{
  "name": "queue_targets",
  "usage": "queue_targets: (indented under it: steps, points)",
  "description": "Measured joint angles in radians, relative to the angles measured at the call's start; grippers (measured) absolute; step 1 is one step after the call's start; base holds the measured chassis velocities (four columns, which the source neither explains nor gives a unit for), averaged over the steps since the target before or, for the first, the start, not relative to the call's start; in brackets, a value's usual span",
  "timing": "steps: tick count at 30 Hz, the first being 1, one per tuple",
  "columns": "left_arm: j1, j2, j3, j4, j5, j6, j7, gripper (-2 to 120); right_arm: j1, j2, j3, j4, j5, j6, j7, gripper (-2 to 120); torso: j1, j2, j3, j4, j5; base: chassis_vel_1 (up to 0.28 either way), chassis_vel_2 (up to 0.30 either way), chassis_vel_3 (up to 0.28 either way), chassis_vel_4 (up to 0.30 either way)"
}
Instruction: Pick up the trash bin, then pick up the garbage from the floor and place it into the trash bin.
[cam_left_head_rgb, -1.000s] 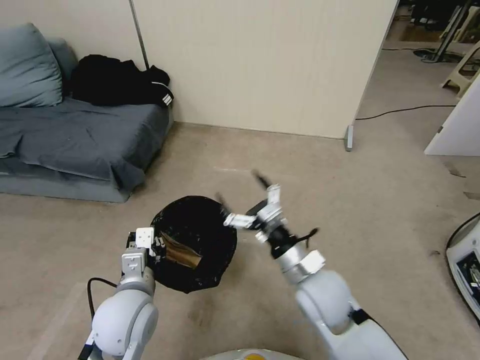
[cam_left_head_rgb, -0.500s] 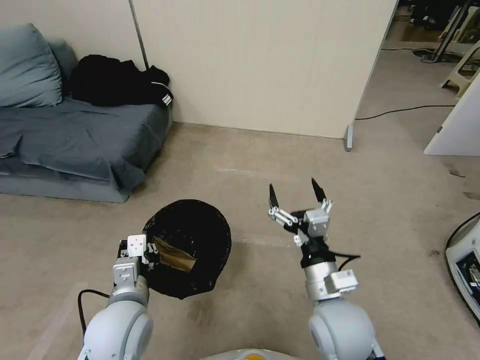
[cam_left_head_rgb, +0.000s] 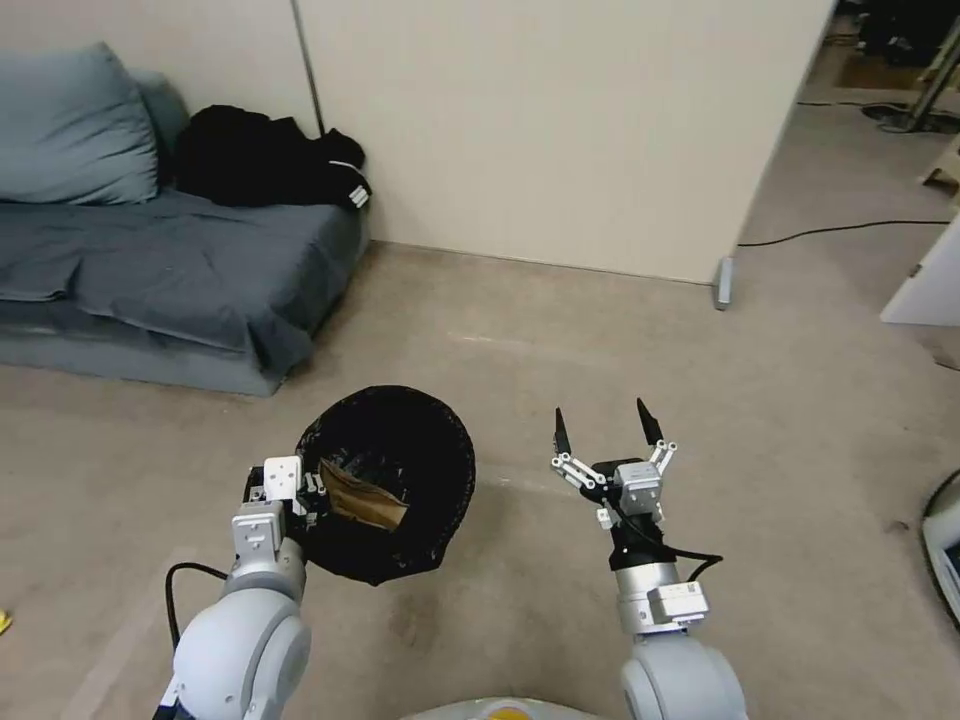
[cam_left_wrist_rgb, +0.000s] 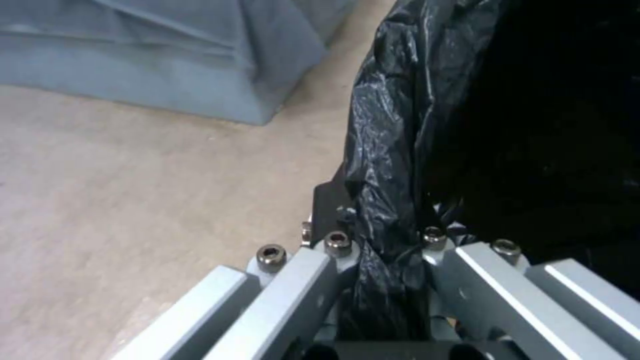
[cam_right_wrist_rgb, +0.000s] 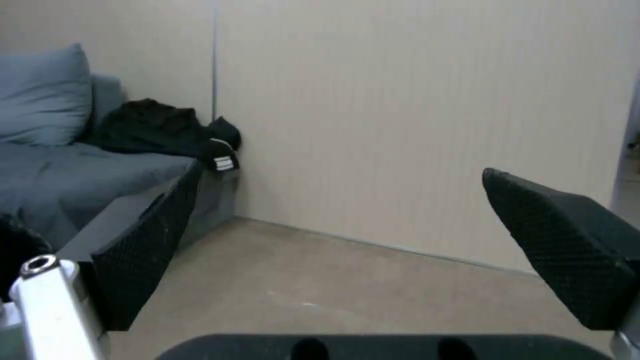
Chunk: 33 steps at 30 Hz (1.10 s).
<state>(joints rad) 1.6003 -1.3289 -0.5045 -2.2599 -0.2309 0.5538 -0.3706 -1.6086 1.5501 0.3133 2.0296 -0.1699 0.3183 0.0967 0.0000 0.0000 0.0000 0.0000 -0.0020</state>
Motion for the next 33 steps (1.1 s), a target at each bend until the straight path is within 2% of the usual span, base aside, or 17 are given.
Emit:
queue_targets:
  steps: [6, 9, 17, 33]
  points:
    - [0.01, -0.011, -0.002, -0.021, 0.009, 0.006, 0.0, 0, 0.023, -0.004, -0.004, -0.024, -0.051, 0.032, 0.033, 100, 0.0, 0.0, 0.0, 0.0, 0.0003, 0.094, 0.094, 0.092, 0.082]
    - [0.015, -0.019, -0.007, -0.03, 0.014, 0.007, 0.0, 0, 0.023, -0.007, -0.005, -0.019, -0.05, 0.049, -0.017, 100, 0.0, 0.0, 0.0, 0.0001, 0.0023, 0.104, 0.112, 0.112, 0.1]
    - [0.025, -0.035, -0.004, -0.031, 0.031, 0.006, 0.001, 0, 0.028, -0.006, -0.013, -0.027, -0.056, 0.087, -0.058, 100, 0.0, 0.0, 0.0, 0.0003, 0.0008, 0.123, 0.12, 0.127, 0.127]
    - [0.042, -0.036, 0.0, -0.051, 0.034, 0.006, 0.002, 0, 0.018, -0.013, -0.025, -0.024, -0.009, 0.058, -0.052, 100, 0.0, 0.0, 0.0, 0.0004, 0.0012, 0.123, 0.121, 0.128, 0.128]
